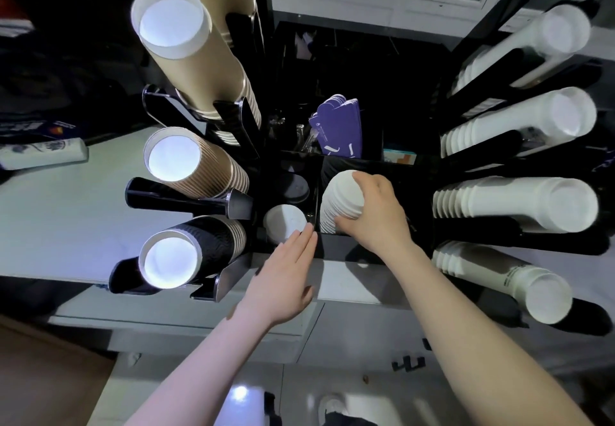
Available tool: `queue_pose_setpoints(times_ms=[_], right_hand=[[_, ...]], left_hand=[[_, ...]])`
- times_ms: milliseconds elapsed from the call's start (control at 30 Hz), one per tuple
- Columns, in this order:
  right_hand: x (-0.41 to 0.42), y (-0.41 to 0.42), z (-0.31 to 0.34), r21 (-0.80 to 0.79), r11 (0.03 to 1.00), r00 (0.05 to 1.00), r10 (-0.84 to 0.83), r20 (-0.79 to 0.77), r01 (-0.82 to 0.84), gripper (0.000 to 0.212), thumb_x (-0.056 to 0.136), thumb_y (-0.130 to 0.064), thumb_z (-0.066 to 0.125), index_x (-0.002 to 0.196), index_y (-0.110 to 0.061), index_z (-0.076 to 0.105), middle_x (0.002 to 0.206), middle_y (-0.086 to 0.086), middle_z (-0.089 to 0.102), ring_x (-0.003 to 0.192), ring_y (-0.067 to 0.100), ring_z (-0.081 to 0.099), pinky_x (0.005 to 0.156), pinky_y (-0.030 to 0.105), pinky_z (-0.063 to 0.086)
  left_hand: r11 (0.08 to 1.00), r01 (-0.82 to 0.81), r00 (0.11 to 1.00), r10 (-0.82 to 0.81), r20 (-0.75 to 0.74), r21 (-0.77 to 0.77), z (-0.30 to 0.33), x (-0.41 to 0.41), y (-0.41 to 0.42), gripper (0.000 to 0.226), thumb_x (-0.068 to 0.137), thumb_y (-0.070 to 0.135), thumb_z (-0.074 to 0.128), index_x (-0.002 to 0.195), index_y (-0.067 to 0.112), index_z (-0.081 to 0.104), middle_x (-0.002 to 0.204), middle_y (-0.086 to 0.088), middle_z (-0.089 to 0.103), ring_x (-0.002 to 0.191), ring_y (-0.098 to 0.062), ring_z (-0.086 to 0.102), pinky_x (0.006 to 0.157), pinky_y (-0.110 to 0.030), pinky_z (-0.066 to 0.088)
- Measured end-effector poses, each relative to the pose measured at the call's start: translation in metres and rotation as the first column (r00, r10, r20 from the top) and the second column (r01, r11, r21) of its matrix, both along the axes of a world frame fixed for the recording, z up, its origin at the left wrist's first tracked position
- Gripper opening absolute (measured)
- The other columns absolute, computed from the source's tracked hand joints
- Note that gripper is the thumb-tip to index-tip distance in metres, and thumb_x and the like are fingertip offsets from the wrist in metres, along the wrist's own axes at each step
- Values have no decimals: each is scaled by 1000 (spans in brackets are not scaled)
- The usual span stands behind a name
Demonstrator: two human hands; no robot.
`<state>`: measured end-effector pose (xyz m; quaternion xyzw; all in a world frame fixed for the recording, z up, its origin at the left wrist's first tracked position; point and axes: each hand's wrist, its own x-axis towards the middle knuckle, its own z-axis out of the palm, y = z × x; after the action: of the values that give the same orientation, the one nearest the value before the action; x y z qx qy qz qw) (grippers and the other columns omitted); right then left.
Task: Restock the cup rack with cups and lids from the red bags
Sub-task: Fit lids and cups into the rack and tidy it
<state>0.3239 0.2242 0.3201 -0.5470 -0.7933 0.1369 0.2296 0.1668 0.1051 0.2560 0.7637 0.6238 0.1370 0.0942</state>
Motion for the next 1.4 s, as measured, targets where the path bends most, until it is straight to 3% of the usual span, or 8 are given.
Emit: queue_pose_setpoints(times_ms=[200,400,567,733,933,1100,1267,1400], right_hand=[[8,-2,5,41,999,980,2,-197,6,80,69,-32,79,139,-25,39,139,-1,36,122,18,42,92,22,31],[-10,-10,16,118,988,929,137,-343,-103,78,67,-36,78,136,-28,40,136,-7,36,111,-2,32,83,-5,25],[-51,-14,15,122,948,930,313,-191,-293,81,70,-33,79,138,-18,40,138,3,36,124,17,36,94,19,33],[-78,-7,-1,101,949,934,270,236,-300,81,74,-42,70,143,-23,31,144,7,28,121,32,42,111,49,25],[-87,-5,-27,163,931,865,225,447,-327,65,78,-50,63,131,-23,37,134,7,36,124,27,39,109,65,3],[-89,-8,-42,150,917,761,206,615,-369,51,83,-31,60,128,-17,41,133,12,43,138,35,23,105,72,-3],[-79,-1,-37,125,894,759,283,587,-430,61,81,-47,62,134,-22,45,153,8,21,142,29,7,106,68,-8],[-53,2,-16,156,897,884,355,304,-414,59,77,-46,68,131,-27,52,148,1,34,141,21,16,112,52,-2]], left_hand=[[1000,-12,1000,12,15,-11,3,2,0,86,90,32,54,151,11,-2,159,-2,-15,147,-19,-6,119,-30,4],[984,-171,983,167,81,58,19,7,-4,92,88,27,56,149,4,-8,158,-10,-15,146,-22,-4,118,-32,13],[920,-390,917,391,76,-20,26,9,-13,90,92,32,48,147,4,-18,157,-9,-20,146,-23,-2,97,-32,42],[894,-431,900,435,6,-118,27,5,-18,90,93,33,47,147,3,-18,157,-12,-20,126,-30,44,82,-31,42],[892,-438,898,439,-18,-106,26,7,-16,87,93,31,45,147,2,-16,157,-11,-19,131,-28,38,82,-30,44],[893,-434,900,436,-16,-118,22,6,-12,86,93,28,47,149,6,-14,157,-4,-19,136,-24,32,80,-32,46],[899,-429,899,415,-142,-86,11,8,-7,81,93,31,45,150,10,-8,158,-2,-18,146,-23,-9,86,-32,49],[890,-454,876,435,-210,-50,1,11,-6,80,92,29,44,150,9,-8,159,-4,-12,145,-27,-11,89,-33,49]])
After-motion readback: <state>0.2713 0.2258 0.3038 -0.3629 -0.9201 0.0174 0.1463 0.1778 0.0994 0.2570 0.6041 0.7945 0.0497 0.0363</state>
